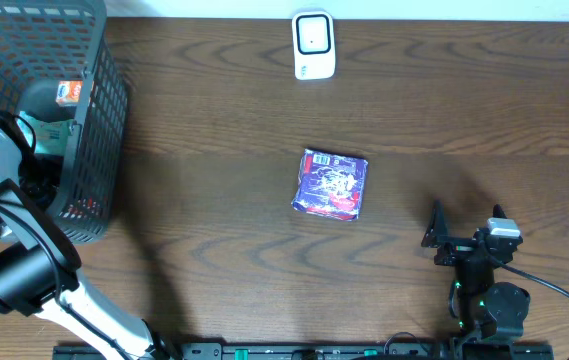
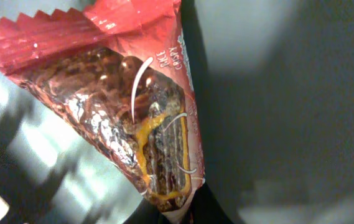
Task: Scan the item barcode
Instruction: 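Lift the red candy bar out and set it left of the purple box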
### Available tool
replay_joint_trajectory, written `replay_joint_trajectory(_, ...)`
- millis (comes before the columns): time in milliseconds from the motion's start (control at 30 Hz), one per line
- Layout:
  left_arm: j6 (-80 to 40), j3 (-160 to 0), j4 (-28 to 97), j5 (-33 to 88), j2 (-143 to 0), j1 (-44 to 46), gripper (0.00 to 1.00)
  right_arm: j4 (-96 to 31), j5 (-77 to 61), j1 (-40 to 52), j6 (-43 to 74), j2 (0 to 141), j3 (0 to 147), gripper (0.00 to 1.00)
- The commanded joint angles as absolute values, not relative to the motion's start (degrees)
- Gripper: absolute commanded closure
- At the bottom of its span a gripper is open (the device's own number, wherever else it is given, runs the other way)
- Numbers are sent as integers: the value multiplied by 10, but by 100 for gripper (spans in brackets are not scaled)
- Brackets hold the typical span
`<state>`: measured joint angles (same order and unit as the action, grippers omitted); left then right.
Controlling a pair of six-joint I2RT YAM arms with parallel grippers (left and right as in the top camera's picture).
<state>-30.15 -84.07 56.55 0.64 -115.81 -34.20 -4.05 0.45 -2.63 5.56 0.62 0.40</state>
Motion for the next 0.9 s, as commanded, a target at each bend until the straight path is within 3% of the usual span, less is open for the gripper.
replay_joint_trajectory(0,-298,-865,583,9,-1105,-343,93,-43,5,-22,51,3,3,1)
replay_joint_trajectory(533,-320,-888,416,161,-682,-328,93,-43,5,-22,51,3,3,1)
replay_joint_trajectory(667,-310,-888,392,189,-633,-251,93,-43,5,-22,51,3,3,1)
replay_joint_trajectory(867,-183,-886,401,189,-650,-45,93,-43,5,-22,51,3,3,1)
